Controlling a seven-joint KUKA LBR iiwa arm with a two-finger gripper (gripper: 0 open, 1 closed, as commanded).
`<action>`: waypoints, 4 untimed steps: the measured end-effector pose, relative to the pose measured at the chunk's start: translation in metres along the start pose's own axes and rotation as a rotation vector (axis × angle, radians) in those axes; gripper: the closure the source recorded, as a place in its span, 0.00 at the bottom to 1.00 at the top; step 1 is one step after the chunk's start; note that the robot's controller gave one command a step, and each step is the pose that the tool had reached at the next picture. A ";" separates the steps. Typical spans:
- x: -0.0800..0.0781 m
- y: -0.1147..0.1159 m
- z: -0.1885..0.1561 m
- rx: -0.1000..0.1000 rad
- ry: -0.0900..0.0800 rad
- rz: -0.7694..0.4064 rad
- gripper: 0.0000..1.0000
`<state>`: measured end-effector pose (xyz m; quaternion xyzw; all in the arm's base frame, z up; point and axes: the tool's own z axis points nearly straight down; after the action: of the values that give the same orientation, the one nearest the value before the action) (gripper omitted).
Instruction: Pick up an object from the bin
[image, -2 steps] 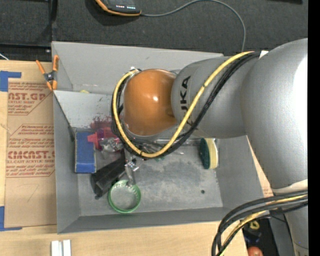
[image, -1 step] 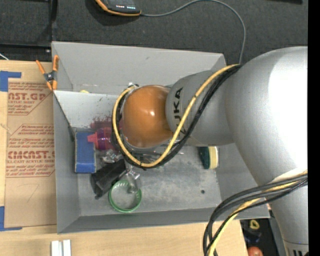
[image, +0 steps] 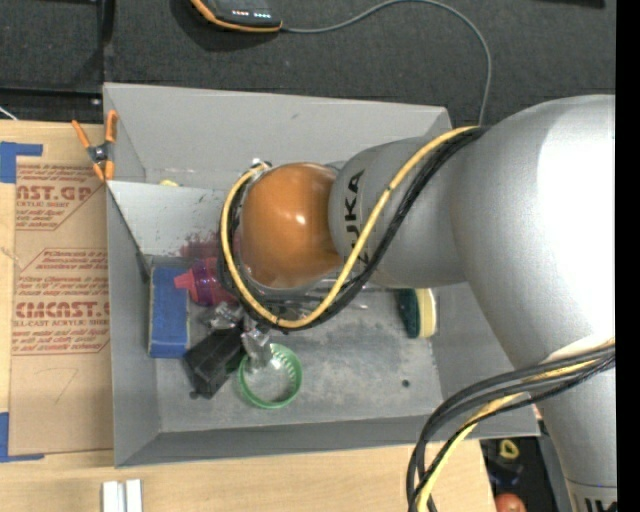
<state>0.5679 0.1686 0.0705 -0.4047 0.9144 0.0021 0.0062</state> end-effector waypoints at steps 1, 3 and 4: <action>0.000 0.000 0.000 0.000 0.000 0.000 1.00; 0.000 0.001 -0.001 -0.001 0.000 0.002 1.00; 0.003 0.003 -0.014 -0.008 0.011 0.002 1.00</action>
Offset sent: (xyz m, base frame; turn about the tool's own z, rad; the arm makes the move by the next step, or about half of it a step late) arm -0.0001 0.0003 0.0036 0.0002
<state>0.5635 0.1682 0.0849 -0.4037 0.9149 0.0037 -0.0004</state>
